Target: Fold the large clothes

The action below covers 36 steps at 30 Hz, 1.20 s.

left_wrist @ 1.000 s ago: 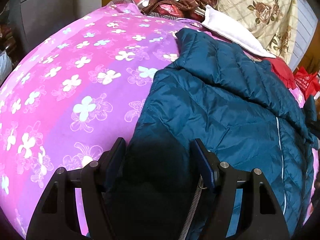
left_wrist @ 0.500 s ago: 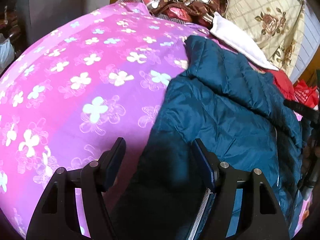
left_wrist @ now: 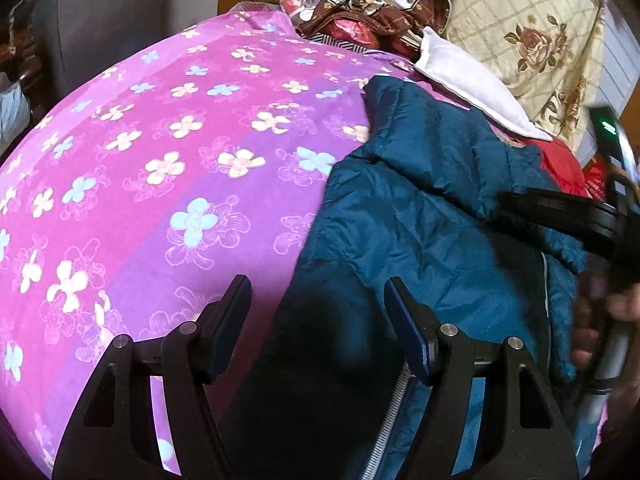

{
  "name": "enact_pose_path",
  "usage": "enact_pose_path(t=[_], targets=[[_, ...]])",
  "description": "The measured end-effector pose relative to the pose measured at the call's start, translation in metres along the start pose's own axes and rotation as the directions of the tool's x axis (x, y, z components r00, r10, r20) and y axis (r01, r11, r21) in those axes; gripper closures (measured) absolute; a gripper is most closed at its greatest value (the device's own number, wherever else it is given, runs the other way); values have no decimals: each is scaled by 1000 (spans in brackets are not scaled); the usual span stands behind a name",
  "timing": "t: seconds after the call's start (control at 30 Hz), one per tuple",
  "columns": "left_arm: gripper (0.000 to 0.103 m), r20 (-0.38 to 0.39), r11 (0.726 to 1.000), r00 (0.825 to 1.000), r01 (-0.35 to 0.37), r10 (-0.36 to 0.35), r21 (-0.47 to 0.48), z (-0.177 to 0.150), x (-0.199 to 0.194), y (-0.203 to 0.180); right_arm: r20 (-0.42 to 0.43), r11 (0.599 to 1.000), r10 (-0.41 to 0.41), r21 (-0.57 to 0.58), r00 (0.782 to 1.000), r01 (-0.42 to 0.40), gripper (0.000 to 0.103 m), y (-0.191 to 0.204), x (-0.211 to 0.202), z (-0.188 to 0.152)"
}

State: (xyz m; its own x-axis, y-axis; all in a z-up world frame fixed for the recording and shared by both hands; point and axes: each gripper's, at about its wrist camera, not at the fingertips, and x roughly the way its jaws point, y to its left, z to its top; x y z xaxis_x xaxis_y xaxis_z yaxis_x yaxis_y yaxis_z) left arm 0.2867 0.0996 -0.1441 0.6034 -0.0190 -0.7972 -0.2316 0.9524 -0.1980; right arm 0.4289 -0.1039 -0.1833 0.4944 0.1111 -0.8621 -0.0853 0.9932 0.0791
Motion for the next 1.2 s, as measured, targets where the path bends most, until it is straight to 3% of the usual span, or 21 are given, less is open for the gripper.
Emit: enact_pose_path(t=[0.17,0.3,0.5,0.57,0.67,0.77,0.9,1.13,1.17,1.2], targets=[[34,3,1000,1000,-8,8,24,-10,-3,-10,-46,978,-70,195,997,77,55,-116,-16,-21],[34,20,999,1000,-10,9,41,-18,-7,-17,-93,913,-175,358,980,197,55,-213,-34,-59],[34,66,998,998,16,-20,68,-26,-9,-28,39,801,-98,597,994,56,55,-326,-99,-113],[34,66,998,998,19,-24,63,-26,-6,-31,85,746,-58,666,995,-13,55,-361,-108,-127],[34,59,998,998,18,-22,54,-24,1,-31,175,631,18,762,984,-147,55,-411,-106,-147],[34,54,999,998,14,-16,52,-25,5,-31,197,564,24,807,980,-176,55,-441,-93,-151],[34,49,999,999,16,-19,48,-24,10,-30,217,505,24,840,976,-199,55,-469,-70,-142],[32,28,997,1000,-11,9,77,-27,23,-34,214,473,-48,865,976,-167,57,-516,-43,-118],[32,27,997,1000,-13,11,80,-27,25,-35,199,472,-66,870,978,-145,59,-521,-44,-117],[30,26,996,1000,-16,13,84,-28,26,-36,155,478,-103,874,983,-88,73,-524,-44,-113]])
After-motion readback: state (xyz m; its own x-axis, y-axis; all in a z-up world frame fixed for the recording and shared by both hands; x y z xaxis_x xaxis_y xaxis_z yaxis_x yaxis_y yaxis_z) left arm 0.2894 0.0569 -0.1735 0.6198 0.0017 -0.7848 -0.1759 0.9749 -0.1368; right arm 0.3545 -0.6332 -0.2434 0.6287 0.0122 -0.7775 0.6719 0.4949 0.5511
